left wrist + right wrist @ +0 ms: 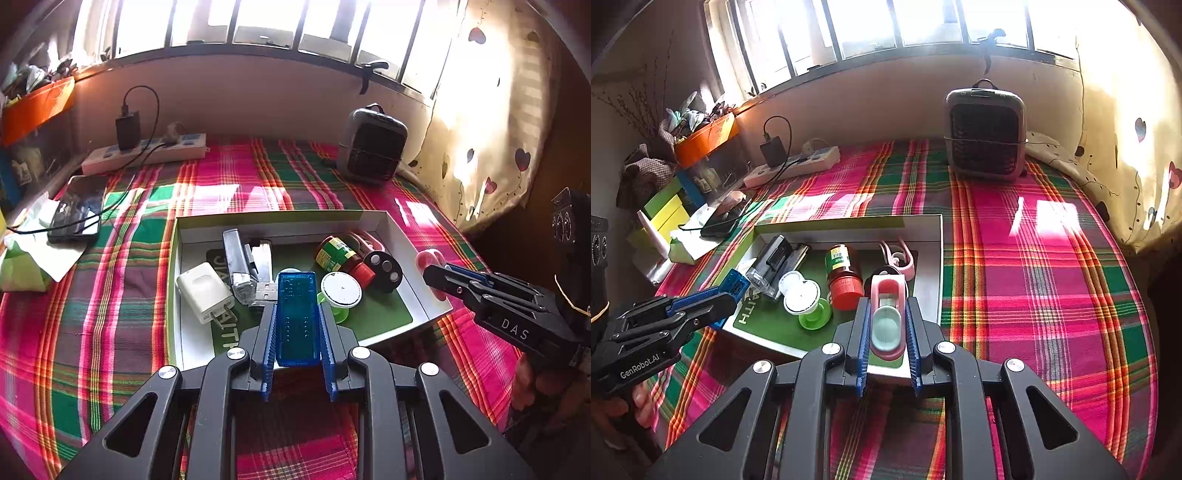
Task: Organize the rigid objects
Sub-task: 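Carry the blue block with the left gripper while the right carries the clip into the tray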
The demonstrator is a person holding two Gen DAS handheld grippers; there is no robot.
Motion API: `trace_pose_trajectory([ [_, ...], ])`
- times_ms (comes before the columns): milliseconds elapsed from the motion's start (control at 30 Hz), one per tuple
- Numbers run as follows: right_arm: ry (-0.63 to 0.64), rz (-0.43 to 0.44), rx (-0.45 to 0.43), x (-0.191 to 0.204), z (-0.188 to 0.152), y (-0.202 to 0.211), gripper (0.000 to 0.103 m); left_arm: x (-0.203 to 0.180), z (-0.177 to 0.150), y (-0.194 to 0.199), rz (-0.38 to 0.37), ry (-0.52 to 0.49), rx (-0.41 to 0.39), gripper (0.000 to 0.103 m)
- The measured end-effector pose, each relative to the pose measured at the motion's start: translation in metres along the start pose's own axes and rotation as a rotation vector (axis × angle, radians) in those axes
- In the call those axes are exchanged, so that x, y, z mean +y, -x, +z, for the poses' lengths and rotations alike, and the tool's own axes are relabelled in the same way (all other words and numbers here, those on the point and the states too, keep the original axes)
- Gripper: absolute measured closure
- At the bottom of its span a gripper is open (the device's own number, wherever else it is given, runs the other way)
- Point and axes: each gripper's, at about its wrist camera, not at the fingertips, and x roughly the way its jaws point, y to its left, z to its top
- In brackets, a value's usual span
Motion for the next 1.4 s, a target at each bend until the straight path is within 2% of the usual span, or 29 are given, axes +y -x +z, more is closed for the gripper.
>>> trace_pose_trajectory([
  [667,0.01,-0.054,0.04,-0.005,0.005,-0.033,0.084,-0.001,0.0,-0.029,0.027,-0.011,0.041,0.082],
  [1400,0.09,-0.134,-0.003,0.004,0.002,-0.035,0.084,0.0,-0.004,-0.042,0.039,-0.008,0.064,0.082],
])
